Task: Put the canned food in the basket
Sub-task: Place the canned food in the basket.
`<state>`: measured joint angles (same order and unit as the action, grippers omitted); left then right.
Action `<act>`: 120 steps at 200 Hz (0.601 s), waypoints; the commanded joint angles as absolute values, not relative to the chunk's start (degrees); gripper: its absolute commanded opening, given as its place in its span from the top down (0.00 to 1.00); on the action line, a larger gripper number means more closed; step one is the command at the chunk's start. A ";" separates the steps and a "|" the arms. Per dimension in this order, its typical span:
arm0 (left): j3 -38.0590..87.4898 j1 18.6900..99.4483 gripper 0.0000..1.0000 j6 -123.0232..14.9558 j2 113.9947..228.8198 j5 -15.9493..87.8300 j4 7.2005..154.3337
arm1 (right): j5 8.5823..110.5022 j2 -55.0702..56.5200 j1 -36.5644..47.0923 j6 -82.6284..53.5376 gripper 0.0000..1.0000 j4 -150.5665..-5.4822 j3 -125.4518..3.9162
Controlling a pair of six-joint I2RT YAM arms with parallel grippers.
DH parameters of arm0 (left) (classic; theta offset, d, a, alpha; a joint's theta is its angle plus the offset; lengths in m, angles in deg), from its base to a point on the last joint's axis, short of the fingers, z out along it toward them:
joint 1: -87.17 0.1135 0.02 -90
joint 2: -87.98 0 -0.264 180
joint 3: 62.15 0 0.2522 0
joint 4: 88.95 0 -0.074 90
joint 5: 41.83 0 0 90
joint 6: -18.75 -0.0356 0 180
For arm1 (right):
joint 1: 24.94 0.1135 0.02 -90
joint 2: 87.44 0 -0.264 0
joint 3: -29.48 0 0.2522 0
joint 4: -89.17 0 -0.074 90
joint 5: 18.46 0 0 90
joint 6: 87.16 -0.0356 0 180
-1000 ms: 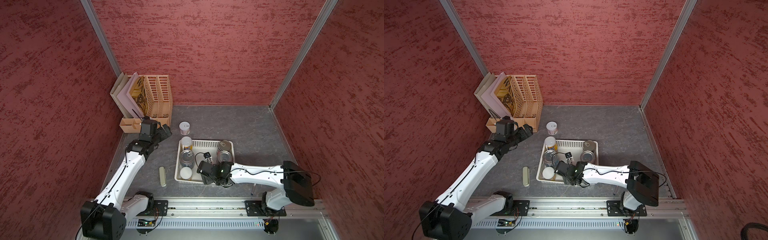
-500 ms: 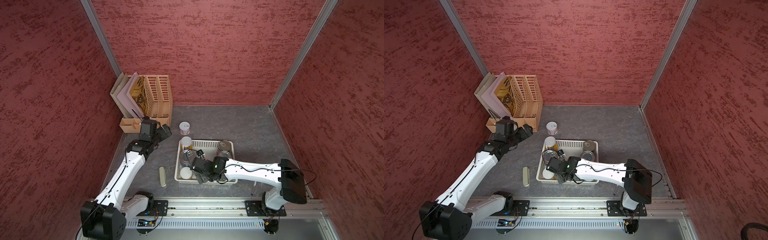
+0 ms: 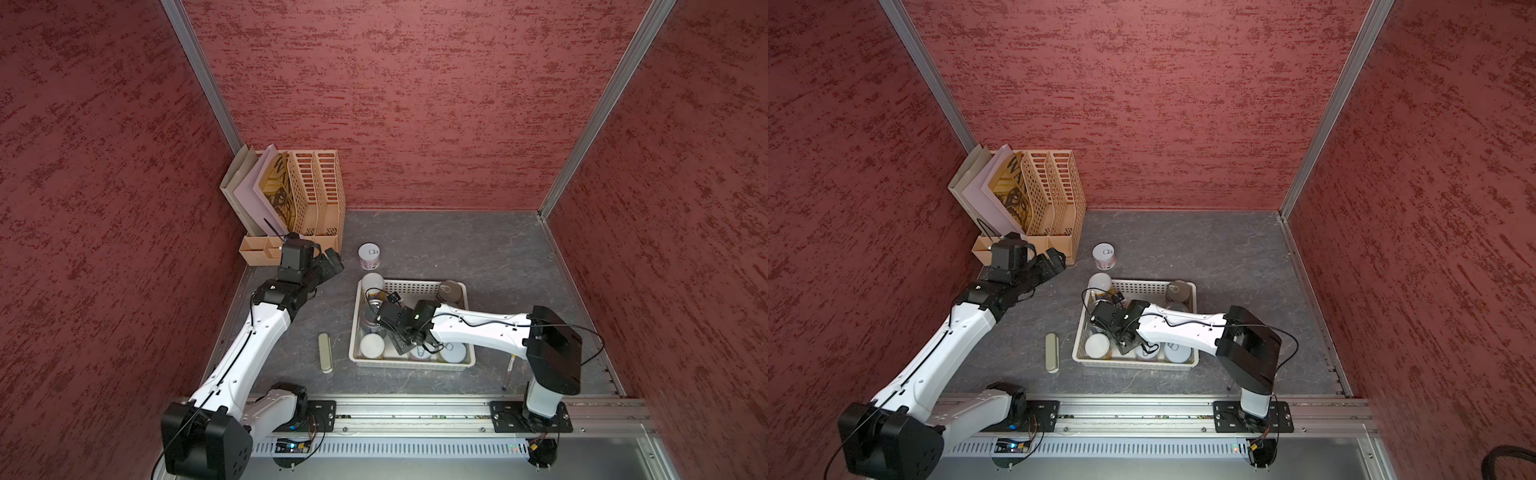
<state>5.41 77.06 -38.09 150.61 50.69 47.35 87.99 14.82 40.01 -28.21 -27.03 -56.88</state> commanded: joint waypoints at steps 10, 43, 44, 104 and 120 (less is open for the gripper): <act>6.37 77.54 0.00 -37.74 150.66 50.11 47.84 | 85.27 10.81 40.20 -29.01 0.33 -28.65 -52.76; 6.70 77.56 0.00 -36.72 151.82 49.93 47.47 | 85.24 8.84 40.23 -28.93 0.30 -29.77 -50.17; 6.71 77.58 0.00 -36.72 151.85 49.84 47.48 | 85.29 8.77 40.25 -28.86 0.30 -29.73 -50.27; 12.76 77.58 0.00 -37.49 162.35 46.13 47.83 | 90.59 6.35 40.10 -24.17 0.05 -28.62 -59.48; 16.65 77.37 0.00 -38.34 167.34 45.51 46.60 | 92.78 5.47 40.10 -23.02 0.02 -28.16 -62.46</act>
